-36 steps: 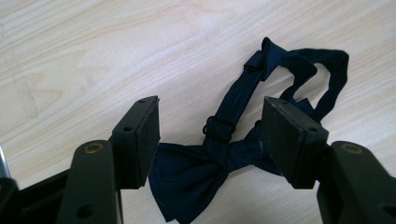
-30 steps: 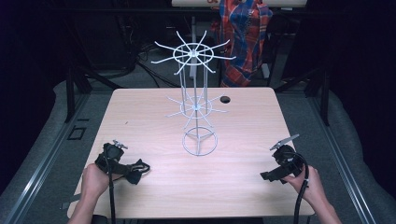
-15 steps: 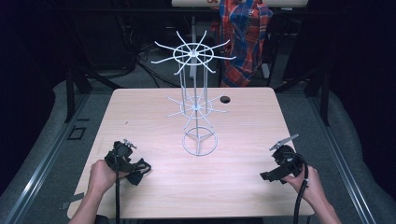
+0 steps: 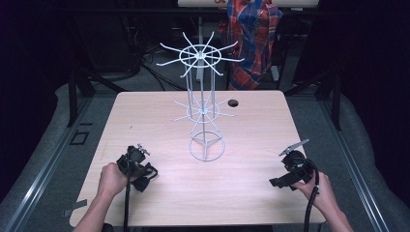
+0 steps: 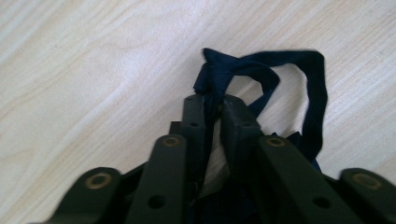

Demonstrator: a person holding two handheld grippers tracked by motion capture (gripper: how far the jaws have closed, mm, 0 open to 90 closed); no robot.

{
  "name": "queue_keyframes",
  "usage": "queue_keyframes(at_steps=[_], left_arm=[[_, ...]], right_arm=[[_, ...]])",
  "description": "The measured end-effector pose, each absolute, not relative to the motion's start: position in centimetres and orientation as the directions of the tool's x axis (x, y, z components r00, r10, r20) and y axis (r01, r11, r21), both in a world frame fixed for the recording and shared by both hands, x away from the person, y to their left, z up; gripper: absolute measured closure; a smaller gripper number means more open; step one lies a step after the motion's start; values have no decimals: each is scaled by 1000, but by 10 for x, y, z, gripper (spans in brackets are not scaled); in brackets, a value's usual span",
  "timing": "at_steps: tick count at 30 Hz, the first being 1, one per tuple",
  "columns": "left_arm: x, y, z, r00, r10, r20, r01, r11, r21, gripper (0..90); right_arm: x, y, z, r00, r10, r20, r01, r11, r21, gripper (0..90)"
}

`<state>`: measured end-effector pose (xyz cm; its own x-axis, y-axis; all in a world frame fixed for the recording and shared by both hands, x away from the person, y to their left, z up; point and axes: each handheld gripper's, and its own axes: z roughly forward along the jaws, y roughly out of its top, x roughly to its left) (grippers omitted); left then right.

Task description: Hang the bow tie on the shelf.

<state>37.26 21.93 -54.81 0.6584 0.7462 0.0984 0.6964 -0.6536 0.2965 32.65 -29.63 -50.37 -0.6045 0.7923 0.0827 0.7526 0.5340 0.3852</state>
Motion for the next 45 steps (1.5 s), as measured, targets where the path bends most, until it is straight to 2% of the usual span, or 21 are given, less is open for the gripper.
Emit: queue_keyframes(at_steps=[4,6,28,45], left_arm=[[371,220,-545,655,749,102,690,-647,323,853],[371,223,-540,640,764,84,693,-621,365,858],[363,236,-512,585,808,63,658,-519,546,864],[357,229,-494,577,814,70,617,-491,615,866]], right_arm=[[327,-297,-504,-606,791,85,753,535,384,116],[326,-297,-504,-603,792,93,754,529,390,119],[326,-298,-504,-599,797,81,754,528,391,125],[328,-297,-505,-602,795,75,755,537,377,125]])
